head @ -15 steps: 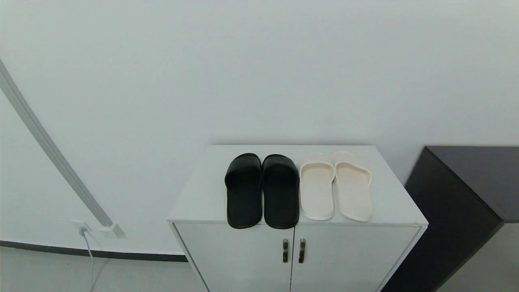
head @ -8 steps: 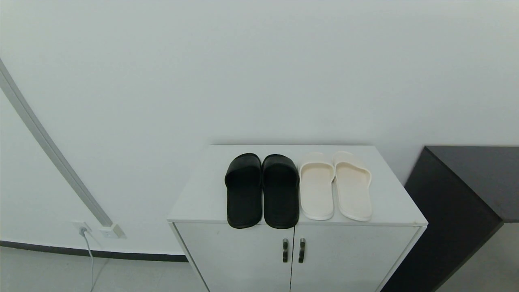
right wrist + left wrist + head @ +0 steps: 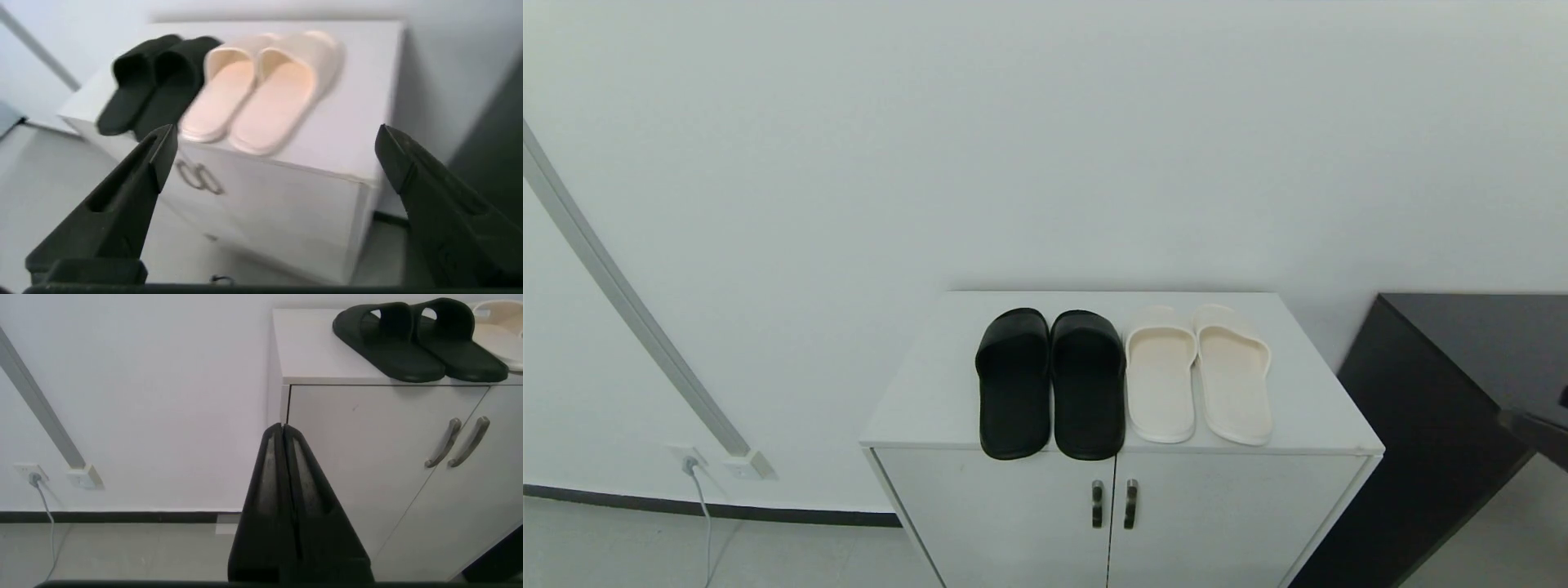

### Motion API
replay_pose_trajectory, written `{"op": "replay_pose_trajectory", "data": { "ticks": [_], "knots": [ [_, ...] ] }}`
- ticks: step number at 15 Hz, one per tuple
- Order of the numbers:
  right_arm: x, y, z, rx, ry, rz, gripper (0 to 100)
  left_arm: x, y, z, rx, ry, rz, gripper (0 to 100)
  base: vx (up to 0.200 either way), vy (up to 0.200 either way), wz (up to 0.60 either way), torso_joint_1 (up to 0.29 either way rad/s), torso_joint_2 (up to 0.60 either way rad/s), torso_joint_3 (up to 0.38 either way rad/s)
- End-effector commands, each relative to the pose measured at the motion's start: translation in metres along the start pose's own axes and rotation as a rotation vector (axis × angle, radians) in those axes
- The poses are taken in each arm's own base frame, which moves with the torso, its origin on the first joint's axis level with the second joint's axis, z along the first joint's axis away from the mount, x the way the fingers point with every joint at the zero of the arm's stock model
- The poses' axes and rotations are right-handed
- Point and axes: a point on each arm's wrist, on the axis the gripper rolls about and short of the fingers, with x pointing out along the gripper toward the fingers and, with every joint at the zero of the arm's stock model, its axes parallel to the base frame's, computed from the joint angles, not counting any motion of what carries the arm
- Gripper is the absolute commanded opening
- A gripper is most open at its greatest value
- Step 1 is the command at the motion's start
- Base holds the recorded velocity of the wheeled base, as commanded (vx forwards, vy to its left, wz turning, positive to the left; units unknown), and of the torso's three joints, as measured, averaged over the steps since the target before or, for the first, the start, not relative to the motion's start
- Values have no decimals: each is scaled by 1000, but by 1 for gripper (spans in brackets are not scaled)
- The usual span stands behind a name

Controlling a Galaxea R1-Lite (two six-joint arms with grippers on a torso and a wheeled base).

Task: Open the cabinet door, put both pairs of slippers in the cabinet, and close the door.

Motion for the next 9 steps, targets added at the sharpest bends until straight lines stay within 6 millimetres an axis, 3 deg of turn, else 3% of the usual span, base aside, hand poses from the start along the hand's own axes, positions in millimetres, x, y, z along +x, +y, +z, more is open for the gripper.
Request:
{"op": "replay_pose_trajectory", "data": {
  "ticks": [1,3,4,9],
  "knots": [
    [62,49,13,25,82,41,100,0,0,0,0,1,0,0,0,0,0,0,0,0],
    [73,55,15,18,89,17,100,0,0,0,0,1,0,0,0,0,0,0,0,0],
    [94,67,12,-4,110,-55,100,0,0,0,0,1,0,0,0,0,0,0,0,0],
    [152,93,-6,38,135,-183,100,0,0,0,-2,1,0,0,0,0,0,0,0,0]
  ]
}}
